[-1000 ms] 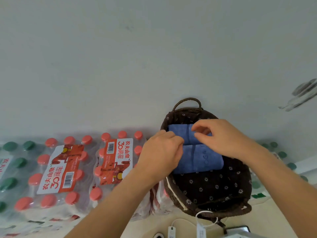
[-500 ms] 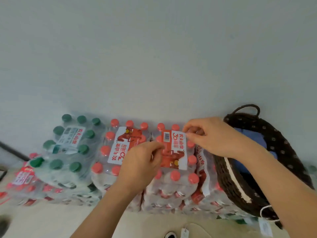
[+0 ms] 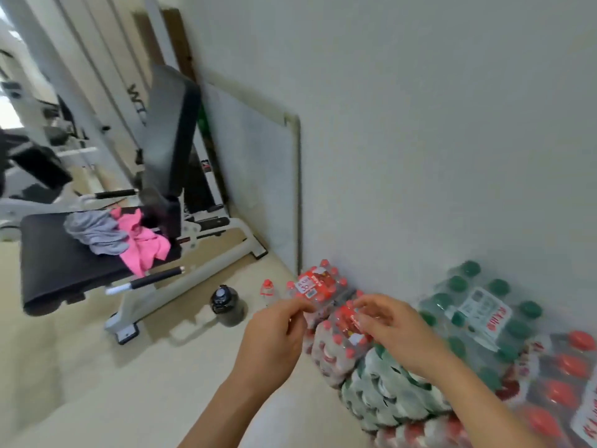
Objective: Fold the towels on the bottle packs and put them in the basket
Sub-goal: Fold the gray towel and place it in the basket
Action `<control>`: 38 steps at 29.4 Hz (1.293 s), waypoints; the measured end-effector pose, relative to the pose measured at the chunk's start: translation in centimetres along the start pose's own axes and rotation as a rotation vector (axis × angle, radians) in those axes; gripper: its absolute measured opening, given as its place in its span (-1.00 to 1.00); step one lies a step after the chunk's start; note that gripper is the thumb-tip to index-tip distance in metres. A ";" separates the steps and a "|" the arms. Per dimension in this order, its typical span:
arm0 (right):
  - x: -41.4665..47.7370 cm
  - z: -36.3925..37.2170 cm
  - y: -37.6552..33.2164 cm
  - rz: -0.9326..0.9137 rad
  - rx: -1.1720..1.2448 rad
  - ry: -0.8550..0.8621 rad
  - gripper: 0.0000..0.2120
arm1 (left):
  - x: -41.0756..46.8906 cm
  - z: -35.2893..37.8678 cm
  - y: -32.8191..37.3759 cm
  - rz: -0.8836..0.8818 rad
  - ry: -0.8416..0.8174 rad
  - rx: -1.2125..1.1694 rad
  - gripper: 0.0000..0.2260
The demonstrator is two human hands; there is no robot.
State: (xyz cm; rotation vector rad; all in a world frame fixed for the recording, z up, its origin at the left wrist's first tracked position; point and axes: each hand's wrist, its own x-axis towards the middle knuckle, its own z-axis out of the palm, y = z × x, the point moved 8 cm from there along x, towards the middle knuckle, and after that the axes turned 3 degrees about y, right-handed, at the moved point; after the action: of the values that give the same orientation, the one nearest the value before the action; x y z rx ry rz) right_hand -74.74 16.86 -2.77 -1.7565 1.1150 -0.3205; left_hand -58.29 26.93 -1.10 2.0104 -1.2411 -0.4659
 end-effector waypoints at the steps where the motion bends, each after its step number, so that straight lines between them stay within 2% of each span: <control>1: 2.6 2.8 -1.9 -0.013 0.056 -0.045 -0.83 | 0.5 -2.7 -2.5 -0.056 0.063 0.013 -0.73; 4: 7.7 7.9 -6.3 -0.040 0.176 -0.144 -0.87 | 2.7 -7.6 -6.7 -0.160 0.175 0.080 -0.73; 6: 14.7 14.3 -10.1 -0.052 0.206 -0.293 -0.88 | 5.7 -12.2 -12.7 -0.317 0.317 0.061 -0.76; 7: 16.6 15.6 -11.1 -0.049 0.228 -0.314 -0.87 | 7.1 -13.3 -14.3 -0.360 0.350 0.046 -0.76; 9: 20.6 18.3 -13.3 -0.055 0.270 -0.377 -0.87 | 9.7 -15.0 -17.2 -0.439 0.390 0.066 -0.75; 11: 27.3 23.5 -15.3 -0.028 0.229 -0.546 -0.85 | 14.0 -16.7 -22.2 -0.557 0.416 0.118 -0.75; 14: 31.0 27.0 -18.1 -0.015 0.198 -0.611 -0.80 | 16.8 -18.9 -25.9 -0.611 0.435 0.184 -0.73; 15: 34.8 32.0 -19.7 0.012 0.182 -0.689 -0.75 | 19.1 -20.7 -30.4 -0.665 0.466 0.214 -0.71; 16: 38.4 36.5 -20.5 0.073 0.162 -0.755 -0.69 | 21.3 -21.8 -34.5 -0.712 0.446 0.253 -0.68; 19: 41.4 42.3 -23.8 0.134 0.159 -0.793 -0.60 | 25.3 -23.0 -40.9 -0.692 0.306 0.409 -0.64; 21: 48.0 50.7 -23.3 0.253 0.168 -0.770 -0.60 | 31.4 -23.5 -50.5 -0.709 0.197 0.457 -0.68; 24: 51.4 54.5 -24.3 0.396 0.258 -0.710 -0.66 | 35.8 -23.5 -57.3 -0.719 0.072 0.551 -0.66; 26: 58.9 61.8 -20.8 0.605 0.267 -0.638 -0.70 | 41.1 -23.1 -68.4 -0.758 0.036 0.542 -0.80; 27: 58.8 61.9 -21.4 0.638 0.295 -0.629 -0.72 | 40.7 -24.7 -68.3 -0.759 0.123 0.568 -0.91; 28: 59.0 62.3 -22.3 0.669 0.343 -0.635 -0.73 | 40.6 -26.5 -66.8 -0.757 0.217 0.511 -0.93; 30: 59.2 63.6 -26.3 0.704 0.478 -0.715 -0.76 | 40.8 -31.3 -61.8 -0.682 0.582 0.059 -0.80; 31: 59.7 64.2 -28.7 0.680 0.526 -0.729 -0.73 | 40.3 -32.5 -58.3 -0.641 0.658 -0.272 -0.77; 32: 60.4 64.3 -31.6 0.624 0.550 -0.715 -0.74 | 40.2 -33.8 -54.8 -0.614 0.654 -0.534 -0.76; 33: 61.4 63.9 -33.9 0.517 0.478 -0.677 -0.78 | 39.8 -35.0 -52.1 -0.575 0.669 -0.688 -0.79; 34: 62.2 63.2 -35.7 0.383 0.359 -0.632 -0.83 | 39.5 -35.6 -50.1 -0.546 0.616 -0.734 -0.83; 35: 62.5 61.3 -38.1 0.209 0.244 -0.596 -0.84 | 39.2 -35.8 -48.1 -0.546 0.520 -0.744 -0.86; 37: 62.0 58.2 -42.0 -0.063 0.075 -0.584 -0.73 | 38.7 -33.8 -46.6 -0.568 0.189 -0.597 -0.58; 38: 61.5 56.3 -43.7 -0.159 0.034 -0.568 -0.67 | 38.4 -33.7 -46.3 -0.561 0.143 -0.445 -0.58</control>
State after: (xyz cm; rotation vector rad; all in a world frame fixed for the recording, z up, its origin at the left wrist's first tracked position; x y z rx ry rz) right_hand 18.47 5.09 -8.98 -1.7548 0.5614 0.0686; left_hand 9.64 19.09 -9.76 1.9314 -0.4163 -0.7715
